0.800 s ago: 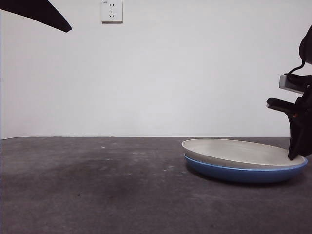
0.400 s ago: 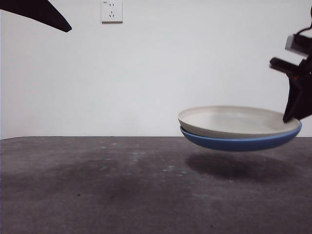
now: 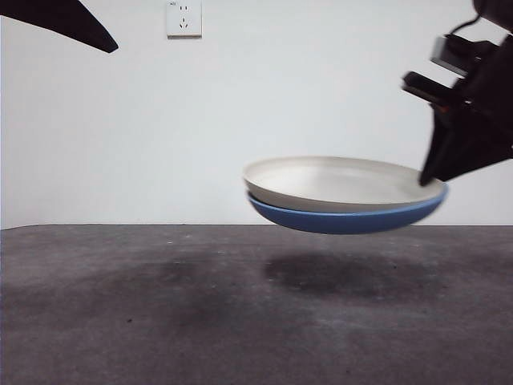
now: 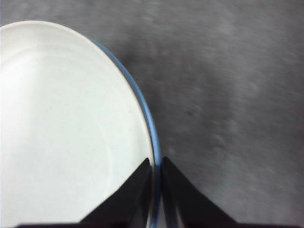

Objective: Pick up the white plate, put it on the blue plate, put it on desk

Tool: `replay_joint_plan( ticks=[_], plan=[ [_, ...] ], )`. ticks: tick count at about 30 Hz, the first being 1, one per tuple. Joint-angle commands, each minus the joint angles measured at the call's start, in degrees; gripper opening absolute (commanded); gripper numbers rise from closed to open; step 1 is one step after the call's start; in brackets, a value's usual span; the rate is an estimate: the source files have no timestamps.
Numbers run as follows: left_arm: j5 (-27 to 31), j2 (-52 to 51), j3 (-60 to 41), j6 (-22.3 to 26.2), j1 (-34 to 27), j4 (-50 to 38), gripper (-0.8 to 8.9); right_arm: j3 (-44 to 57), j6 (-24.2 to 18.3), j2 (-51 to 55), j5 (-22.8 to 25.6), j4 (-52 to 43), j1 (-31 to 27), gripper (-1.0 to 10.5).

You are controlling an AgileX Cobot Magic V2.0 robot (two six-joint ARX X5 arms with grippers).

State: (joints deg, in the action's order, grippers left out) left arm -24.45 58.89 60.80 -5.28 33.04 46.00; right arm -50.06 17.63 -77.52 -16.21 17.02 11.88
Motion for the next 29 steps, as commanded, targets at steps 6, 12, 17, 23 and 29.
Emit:
replay_joint_plan(
  ticks=[6,12,17,23,29],
  plan=[
    [-0.50,0.26,0.52,-0.09,0.46,-0.68,3.71,-0.83,5.57,-4.37,1.68,-4.66,6.12,0.1],
    [-0.50,0.26,0.52,-0.09,0.46,-0.61,3.71,-1.18,8.02,-8.94,2.78,-8.87,8.94,0.1],
    [-0.50,0.26,0.52,-0.09,0.46,-0.59,3.71,-2.67,8.83,-13.49,2.93,-9.79,9.70,0.1],
    [-0.50,0.26,0.52,-0.09,0.46,-0.59,3.71,-4.70,8.92,-17.66,2.93,-9.92,9.77,0.1],
    [-0.50,0.26,0.52,-0.11,0.46,-0.59,3.71,-5.07,8.92,-19.37,2.78,-9.70,9.79,0.1]
  ],
)
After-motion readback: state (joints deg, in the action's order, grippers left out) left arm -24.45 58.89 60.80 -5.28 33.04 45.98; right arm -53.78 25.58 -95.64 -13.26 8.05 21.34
